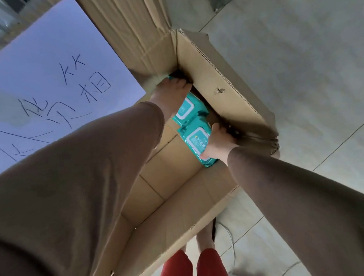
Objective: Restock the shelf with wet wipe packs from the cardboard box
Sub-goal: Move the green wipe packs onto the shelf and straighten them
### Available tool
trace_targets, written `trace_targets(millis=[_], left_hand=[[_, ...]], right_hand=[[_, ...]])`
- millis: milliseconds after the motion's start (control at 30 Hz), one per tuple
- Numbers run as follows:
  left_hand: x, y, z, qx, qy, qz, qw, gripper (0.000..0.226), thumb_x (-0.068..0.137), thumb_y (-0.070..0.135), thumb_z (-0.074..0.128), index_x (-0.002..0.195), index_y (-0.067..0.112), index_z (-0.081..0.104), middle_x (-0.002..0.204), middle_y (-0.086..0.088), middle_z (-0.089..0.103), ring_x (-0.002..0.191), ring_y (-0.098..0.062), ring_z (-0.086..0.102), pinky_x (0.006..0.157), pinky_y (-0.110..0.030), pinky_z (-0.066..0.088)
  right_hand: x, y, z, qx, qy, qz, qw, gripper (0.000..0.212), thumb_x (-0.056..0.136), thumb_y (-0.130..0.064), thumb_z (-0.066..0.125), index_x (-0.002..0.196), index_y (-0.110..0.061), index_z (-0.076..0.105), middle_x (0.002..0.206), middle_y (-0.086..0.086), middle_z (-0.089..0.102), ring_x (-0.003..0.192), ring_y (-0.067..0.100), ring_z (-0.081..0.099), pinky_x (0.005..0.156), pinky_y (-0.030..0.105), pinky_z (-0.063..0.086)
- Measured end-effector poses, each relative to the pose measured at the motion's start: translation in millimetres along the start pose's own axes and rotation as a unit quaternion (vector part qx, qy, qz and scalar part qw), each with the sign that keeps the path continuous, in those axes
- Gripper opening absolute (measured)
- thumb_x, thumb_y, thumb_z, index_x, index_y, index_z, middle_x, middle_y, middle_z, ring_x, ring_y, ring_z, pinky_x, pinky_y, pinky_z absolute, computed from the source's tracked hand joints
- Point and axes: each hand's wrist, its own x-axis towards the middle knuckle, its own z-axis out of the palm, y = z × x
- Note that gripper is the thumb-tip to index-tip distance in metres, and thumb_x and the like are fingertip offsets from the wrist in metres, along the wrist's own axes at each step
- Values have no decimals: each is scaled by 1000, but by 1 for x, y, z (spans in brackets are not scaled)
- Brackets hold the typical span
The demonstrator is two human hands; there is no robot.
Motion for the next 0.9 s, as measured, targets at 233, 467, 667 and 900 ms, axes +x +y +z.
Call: trace_targets(millis=[233, 467, 667, 900], left_hand=[[-31, 0, -15, 17, -122, -57, 991, 54, 74, 33, 80, 122, 18, 61, 109, -4, 63, 99, -26, 58, 73, -34, 45], [-156, 3, -8, -305, -145, -273, 901, 48, 71, 50, 80, 103, 19, 63, 75, 7, 56, 71, -16, 56, 57, -27, 42], [-280, -22, -77, -426, -52, -285, 857, 53, 72, 53, 75, 113, 28, 52, 99, 12, 64, 87, -17, 61, 71, -29, 48], [-461, -77, -193, -498, 46, -320, 805, 56, 70, 46, 78, 111, 23, 48, 96, -1, 64, 84, -25, 64, 69, -39, 57]], right_hand=[[-8, 4, -11, 24, -60, 4, 998, 86, 60, -46, 88, 131, -15, 51, 133, 8, 59, 121, 28, 56, 99, 37, 48], [-83, -7, -64, -33, 35, -121, 991, 48, 65, -32, 82, 102, -17, 56, 110, 3, 68, 91, 23, 65, 68, 26, 48], [-204, -19, -124, 6, 73, -250, 965, 45, 74, -18, 77, 104, -23, 44, 101, -9, 64, 75, 7, 63, 45, 20, 48], [-377, -72, -188, 201, 62, -349, 913, 44, 78, -13, 76, 113, -32, 56, 107, -18, 65, 103, 7, 65, 82, 32, 59]])
